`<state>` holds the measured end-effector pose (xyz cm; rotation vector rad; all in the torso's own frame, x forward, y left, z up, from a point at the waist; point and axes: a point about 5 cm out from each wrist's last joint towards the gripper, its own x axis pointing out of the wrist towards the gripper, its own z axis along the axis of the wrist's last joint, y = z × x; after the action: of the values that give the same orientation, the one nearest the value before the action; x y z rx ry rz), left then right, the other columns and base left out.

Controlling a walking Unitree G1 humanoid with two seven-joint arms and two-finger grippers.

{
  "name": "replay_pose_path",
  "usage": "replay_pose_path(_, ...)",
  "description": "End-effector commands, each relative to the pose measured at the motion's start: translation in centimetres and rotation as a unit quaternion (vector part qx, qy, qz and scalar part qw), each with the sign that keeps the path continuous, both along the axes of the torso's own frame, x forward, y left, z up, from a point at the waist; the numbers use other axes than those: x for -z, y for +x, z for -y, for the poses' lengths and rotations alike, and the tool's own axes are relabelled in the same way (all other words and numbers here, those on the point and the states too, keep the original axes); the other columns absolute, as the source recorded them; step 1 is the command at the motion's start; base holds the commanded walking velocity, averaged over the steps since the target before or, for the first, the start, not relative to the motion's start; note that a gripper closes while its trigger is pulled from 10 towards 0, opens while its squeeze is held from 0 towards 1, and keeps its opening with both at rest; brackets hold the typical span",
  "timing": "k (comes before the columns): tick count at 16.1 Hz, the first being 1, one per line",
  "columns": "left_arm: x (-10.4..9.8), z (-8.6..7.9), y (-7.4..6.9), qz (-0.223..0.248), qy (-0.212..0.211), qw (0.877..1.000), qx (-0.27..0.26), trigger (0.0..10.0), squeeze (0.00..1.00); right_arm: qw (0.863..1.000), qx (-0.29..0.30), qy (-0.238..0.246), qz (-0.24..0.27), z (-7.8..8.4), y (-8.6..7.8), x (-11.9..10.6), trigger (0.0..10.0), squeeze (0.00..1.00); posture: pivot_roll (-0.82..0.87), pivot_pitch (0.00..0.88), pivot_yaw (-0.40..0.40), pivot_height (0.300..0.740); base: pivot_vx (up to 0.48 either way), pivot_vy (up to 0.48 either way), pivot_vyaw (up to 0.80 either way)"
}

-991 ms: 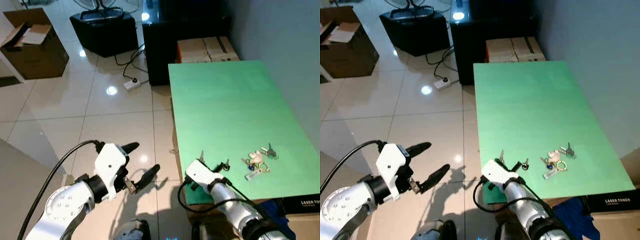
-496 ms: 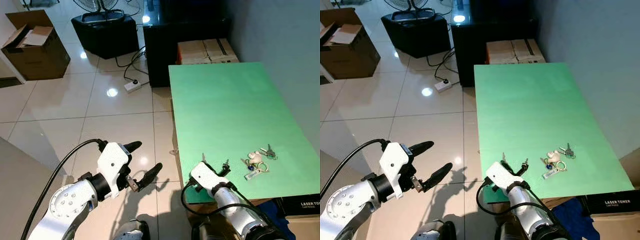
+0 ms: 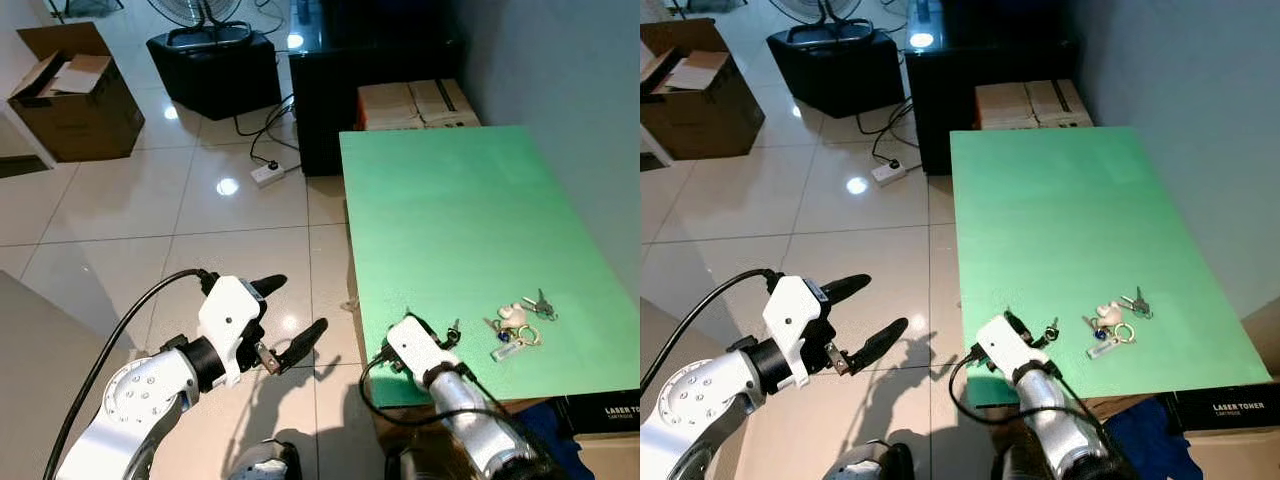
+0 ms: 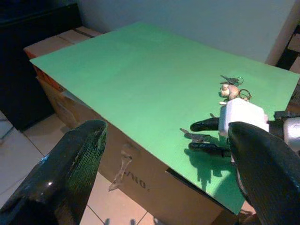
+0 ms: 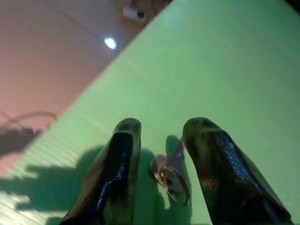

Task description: Hang keys on a hook

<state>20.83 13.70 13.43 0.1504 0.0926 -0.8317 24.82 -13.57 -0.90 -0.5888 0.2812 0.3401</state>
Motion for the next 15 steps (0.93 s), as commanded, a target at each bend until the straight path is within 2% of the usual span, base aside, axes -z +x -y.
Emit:
replay_pose_path(1,0.2,-0.1,-0.1,-0.002,0.005,1.0,0.003,10.0,0.0,0.997,-0.003,0.056,0.044,-0.5,0.2,-1.4,10.0,1.0,0.1,0.108,0.086,0.74,0.0,0.0,0.0)
replay_pose_path(2,0.2,-0.2,0.0,-0.002,0.006,1.0,0.003,10.0,0.0,0.991,-0.013,0.106,0.079,-1.0,-0.1,-2.6,10.0,1.0,0.1,0.11,0.087,0.74,0.0,0.0,0.0)
replay_pose_path(4,0.1,-0.3,0.0,-0.002,0.007,1.0,0.002,10.0,0.0,0.988,-0.004,0.127,0.091,-1.1,-0.8,-2.8,10.0,1.0,0.11,0.107,0.09,0.74,0.0,0.0,0.0)
replay_pose_path(5,0.1,-0.4,0.0,-0.002,0.007,1.0,0.002,10.0,0.0,0.989,0.011,0.128,0.076,-1.0,-1.3,-2.2,10.0,0.85,0.11,0.107,0.091,0.74,0.0,0.0,0.0)
replay_pose_path(6,0.0,-0.5,0.0,-0.002,0.009,1.0,0.002,10.0,0.0,0.99,0.025,0.131,0.055,-0.9,-1.9,-1.4,10.0,0.0,0.11,0.109,0.094,0.74,0.0,0.0,0.0)
replay_pose_path(8,0.0,-0.8,0.0,-0.002,0.013,1.0,0.004,10.0,0.0,0.988,0.066,0.135,0.019,-0.7,-2.5,-0.2,10.0,0.0,0.11,0.108,0.1,0.74,0.0,0.0,0.0)
replay_pose_path(11,-0.1,-0.9,0.1,-0.002,0.015,1.0,0.007,10.0,0.0,0.991,0.079,0.111,-0.011,-0.1,-2.3,0.5,10.0,0.0,0.12,0.116,0.106,0.74,0.0,0.0,0.0)
replay_pose_path(12,-0.1,-0.9,0.0,-0.004,0.015,1.0,0.009,10.0,0.0,0.99,0.079,0.119,-0.019,0.2,-2.0,0.5,10.0,1.0,0.12,0.117,0.107,0.74,0.0,0.0,0.0)
replay_pose_path(15,-0.1,-1.0,-0.1,-0.006,0.017,1.0,0.009,10.0,0.0,0.992,0.061,0.108,-0.032,0.1,-1.3,0.6,10.0,1.0,0.13,0.123,0.11,0.74,0.0,0.0,0.0)
